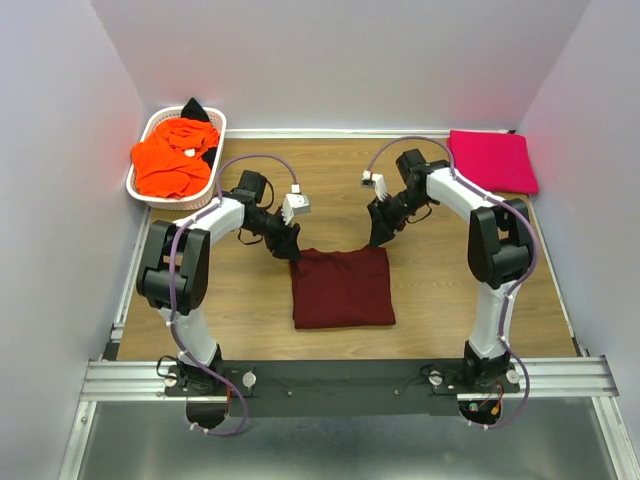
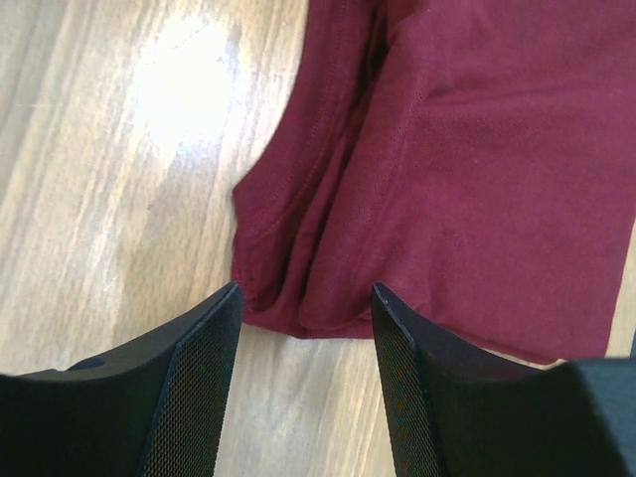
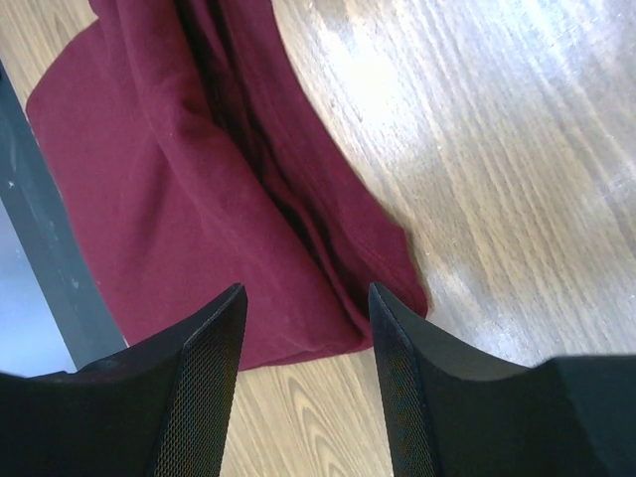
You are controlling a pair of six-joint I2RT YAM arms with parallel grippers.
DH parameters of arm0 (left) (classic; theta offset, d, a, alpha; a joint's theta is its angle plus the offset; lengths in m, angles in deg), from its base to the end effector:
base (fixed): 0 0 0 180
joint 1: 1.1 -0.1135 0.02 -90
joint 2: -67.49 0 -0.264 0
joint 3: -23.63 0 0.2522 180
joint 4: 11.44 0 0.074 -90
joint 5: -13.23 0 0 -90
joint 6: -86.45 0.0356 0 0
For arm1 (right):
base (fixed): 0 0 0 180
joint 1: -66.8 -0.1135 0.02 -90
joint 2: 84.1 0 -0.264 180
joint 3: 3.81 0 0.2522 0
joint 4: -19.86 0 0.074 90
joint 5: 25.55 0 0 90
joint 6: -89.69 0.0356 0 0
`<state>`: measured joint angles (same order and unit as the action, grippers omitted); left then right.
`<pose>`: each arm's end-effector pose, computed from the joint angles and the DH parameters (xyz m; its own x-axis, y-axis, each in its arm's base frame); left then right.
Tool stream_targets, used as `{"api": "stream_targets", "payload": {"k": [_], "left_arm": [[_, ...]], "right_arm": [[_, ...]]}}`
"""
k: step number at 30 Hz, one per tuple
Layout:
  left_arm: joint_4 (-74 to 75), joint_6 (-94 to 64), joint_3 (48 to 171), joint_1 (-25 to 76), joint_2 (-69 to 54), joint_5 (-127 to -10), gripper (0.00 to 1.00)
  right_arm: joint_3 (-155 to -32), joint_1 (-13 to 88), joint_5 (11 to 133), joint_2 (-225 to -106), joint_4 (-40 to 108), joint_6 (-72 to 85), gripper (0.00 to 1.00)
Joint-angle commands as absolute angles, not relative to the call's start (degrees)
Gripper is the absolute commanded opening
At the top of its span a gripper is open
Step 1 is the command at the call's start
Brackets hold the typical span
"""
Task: Fold and stack the t-shirts
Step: Fold the tshirt
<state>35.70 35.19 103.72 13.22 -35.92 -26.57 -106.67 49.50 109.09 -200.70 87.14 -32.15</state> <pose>0.3277 -0.1119 0.1793 -0.4573 0.5302 -0.7140 0.8891 0.2883 -0.3554 0.3732 0.1424 0.1915 -0.6343 -0.5907 -0.4987 -0.7662 0.3945 0.5073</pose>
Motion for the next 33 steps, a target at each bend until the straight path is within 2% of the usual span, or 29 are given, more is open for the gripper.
{"api": "stream_targets", "payload": {"k": [1,5,8,13,17,24,29,32,33], "left_arm": [[34.1,34.0,104.4,13.4,-37.8,-26.8,0.6],[34.1,34.5,104.9,13.8,-38.9,-26.7,0.44],[34.7,35.4,104.9,14.0,-39.7,-26.4,0.24],[36.0,36.8,104.8,14.1,-41.7,-27.0,0.08],[35.8,37.2,104.8,14.4,-42.8,-28.2,0.04],[35.6,37.1,105.4,14.5,-43.2,-28.9,0.03],[35.2,37.1,105.1,14.5,-43.5,-29.7,0.01],[34.9,37.1,104.8,14.5,-43.7,-30.7,0.0],[34.8,37.1,104.8,14.6,-43.7,-31.0,0.0]], "right_arm": [[-106.4,49.5,108.2,-202.1,90.0,-34.8,0.59],[-106.8,49.5,108.2,-202.7,91.0,-35.5,0.59],[-107.0,49.5,108.0,-202.8,91.7,-35.9,0.59],[-107.0,49.5,108.0,-203.2,92.6,-36.6,0.6],[-107.0,49.4,107.6,-203.9,92.9,-37.0,0.57],[-106.6,49.4,107.1,-205.1,93.1,-37.4,0.5],[-107.0,49.4,107.3,-204.2,93.4,-37.3,0.3],[-108.3,49.4,107.4,-202.8,93.7,-36.4,0.12],[-108.9,49.4,107.4,-201.9,93.7,-36.3,0.1]]}}
